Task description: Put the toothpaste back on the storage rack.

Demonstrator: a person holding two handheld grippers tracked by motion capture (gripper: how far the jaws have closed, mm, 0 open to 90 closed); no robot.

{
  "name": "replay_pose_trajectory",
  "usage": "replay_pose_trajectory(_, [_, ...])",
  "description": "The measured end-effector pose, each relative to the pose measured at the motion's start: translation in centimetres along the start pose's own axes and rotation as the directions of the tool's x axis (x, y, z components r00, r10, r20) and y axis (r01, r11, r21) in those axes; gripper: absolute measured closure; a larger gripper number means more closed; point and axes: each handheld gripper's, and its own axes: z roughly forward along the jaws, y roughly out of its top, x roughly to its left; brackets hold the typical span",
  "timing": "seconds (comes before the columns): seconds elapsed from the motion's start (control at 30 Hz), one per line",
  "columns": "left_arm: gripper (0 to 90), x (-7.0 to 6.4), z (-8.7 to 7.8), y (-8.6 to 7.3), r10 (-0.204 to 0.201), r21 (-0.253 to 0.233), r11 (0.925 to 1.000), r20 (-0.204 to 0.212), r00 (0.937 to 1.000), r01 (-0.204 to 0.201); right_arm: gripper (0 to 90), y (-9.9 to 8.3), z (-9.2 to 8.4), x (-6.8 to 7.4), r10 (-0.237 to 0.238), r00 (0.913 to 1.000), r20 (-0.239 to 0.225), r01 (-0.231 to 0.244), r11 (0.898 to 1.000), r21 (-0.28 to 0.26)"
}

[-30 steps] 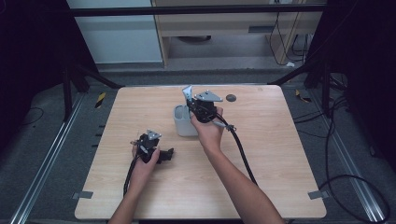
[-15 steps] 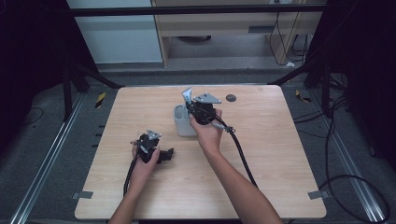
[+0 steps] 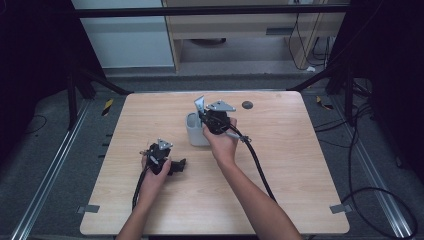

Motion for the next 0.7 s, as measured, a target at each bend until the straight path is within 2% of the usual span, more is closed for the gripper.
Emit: replay_pose_trajectory(0.7, [0.0,0.0,0.0,0.0,0.0,0.0,1.0,0.0,1.0,0.0,79.2,0.24,0.27,-0.12,-0.001,1.0,-0.007,0.001,1.0,0.013])
